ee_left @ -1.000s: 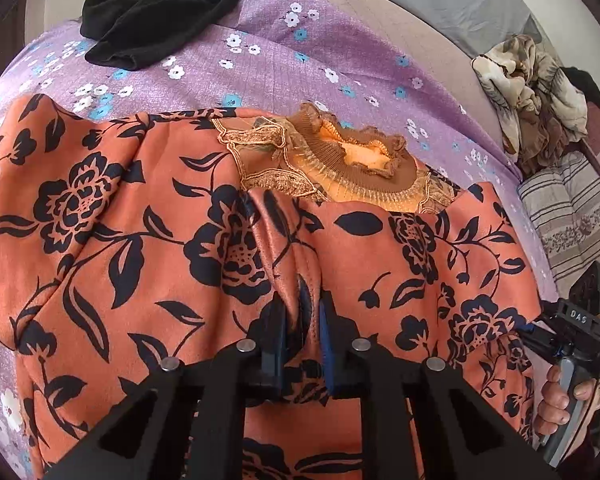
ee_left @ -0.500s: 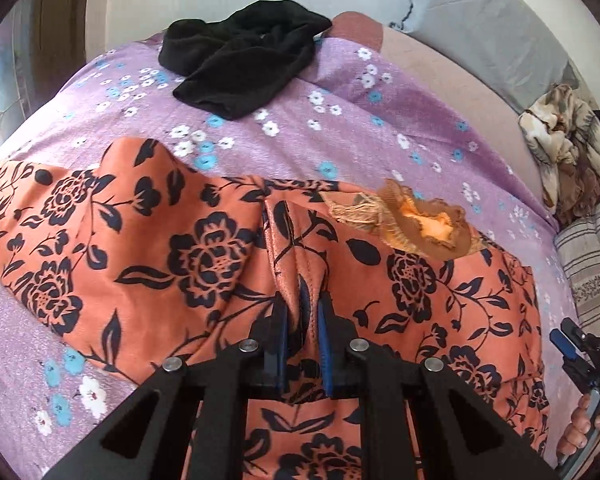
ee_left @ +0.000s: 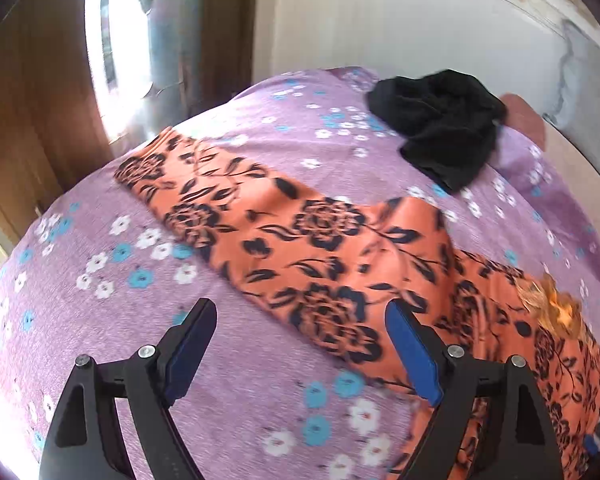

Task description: Fold small clothes

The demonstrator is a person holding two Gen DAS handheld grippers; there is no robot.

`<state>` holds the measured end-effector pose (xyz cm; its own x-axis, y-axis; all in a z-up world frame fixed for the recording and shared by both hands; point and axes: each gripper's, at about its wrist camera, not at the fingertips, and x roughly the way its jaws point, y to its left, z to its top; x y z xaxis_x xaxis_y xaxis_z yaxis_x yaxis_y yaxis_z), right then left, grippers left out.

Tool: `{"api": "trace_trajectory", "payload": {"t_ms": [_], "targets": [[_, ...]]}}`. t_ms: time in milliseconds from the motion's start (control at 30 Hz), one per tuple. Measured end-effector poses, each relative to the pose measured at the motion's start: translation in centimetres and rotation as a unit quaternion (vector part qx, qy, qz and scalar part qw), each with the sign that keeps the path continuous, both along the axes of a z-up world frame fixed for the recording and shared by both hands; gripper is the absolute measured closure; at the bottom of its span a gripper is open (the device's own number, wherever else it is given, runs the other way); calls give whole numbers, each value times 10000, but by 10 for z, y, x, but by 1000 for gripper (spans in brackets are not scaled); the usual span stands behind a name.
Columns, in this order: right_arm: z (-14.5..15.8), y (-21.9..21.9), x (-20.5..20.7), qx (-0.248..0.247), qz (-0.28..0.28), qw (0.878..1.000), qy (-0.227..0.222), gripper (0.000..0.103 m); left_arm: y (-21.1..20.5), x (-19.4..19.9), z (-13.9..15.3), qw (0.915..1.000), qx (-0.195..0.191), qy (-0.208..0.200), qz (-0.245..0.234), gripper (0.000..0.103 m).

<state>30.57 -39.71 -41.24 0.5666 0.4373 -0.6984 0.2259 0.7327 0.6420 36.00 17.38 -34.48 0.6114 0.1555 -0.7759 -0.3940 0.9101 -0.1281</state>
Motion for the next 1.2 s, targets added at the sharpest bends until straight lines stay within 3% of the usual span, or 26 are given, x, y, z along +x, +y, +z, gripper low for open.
{"api": "trace_trajectory", "payload": {"t_ms": [100, 167, 267, 333, 400, 500, 600, 633, 667, 733, 800, 833, 933, 1000, 1100, 1200], "targets": [[2, 11, -4, -388, 67, 9992, -28, 40, 49, 2, -25, 9955, -771, 211, 517, 16], [4, 17, -3, -624, 108, 9980, -26, 40, 73, 5, -45, 9852, -1541, 217, 722, 16], [4, 22, 0, -830, 152, 9964, -18, 40, 89, 6, -41, 9751, -1970, -305, 968, 16], [4, 23, 2, -873, 162, 9961, -16, 40, 103, 12, -48, 9606, -2517, -481, 1074, 16], [3, 24, 4, -881, 156, 9960, -10, 40, 114, 16, -55, 9479, -2792, -761, 1335, 16], [3, 26, 6, -911, 172, 9957, -18, 40, 126, 26, -57, 9386, -2881, -1116, 1537, 16], [3, 28, 7, -969, 218, 9951, -29, 40, 132, 38, -58, 9368, -2805, -1266, 1666, 18], [4, 28, 8, -980, 230, 9949, -32, 40, 129, 41, -57, 9392, -2719, -1281, 1663, 27], [3, 28, 8, -982, 232, 9949, -37, 40, 127, 47, -58, 9413, -2680, -1240, 1637, 58], [3, 29, 10, -967, 222, 9950, -58, 39, 124, 55, -63, 9445, -2699, -1036, 1560, 100], [4, 31, 10, -1016, 255, 9945, -94, 40, 114, 54, -55, 9494, -2489, -1115, 1556, 98], [5, 32, 10, -1066, 272, 9939, -116, 42, 106, 54, -44, 9562, -2249, -1157, 1473, 98], [9, 36, 9, -1122, 305, 9930, -195, 59, 63, 55, 8, 9747, -1487, -1485, 765, 98], [14, 38, 8, -1169, 317, 9922, -281, 59, 23, 51, 45, 9777, -1185, -1729, 112, 98], [28, 40, 2, -1367, 307, 9888, -510, 59, -50, 37, 90, 9711, -907, -1921, -1090, 98], [40, 33, -4, -1322, 150, 9886, -697, 59, -140, 18, 107, 9514, -636, -1781, -2430, 98]]}}
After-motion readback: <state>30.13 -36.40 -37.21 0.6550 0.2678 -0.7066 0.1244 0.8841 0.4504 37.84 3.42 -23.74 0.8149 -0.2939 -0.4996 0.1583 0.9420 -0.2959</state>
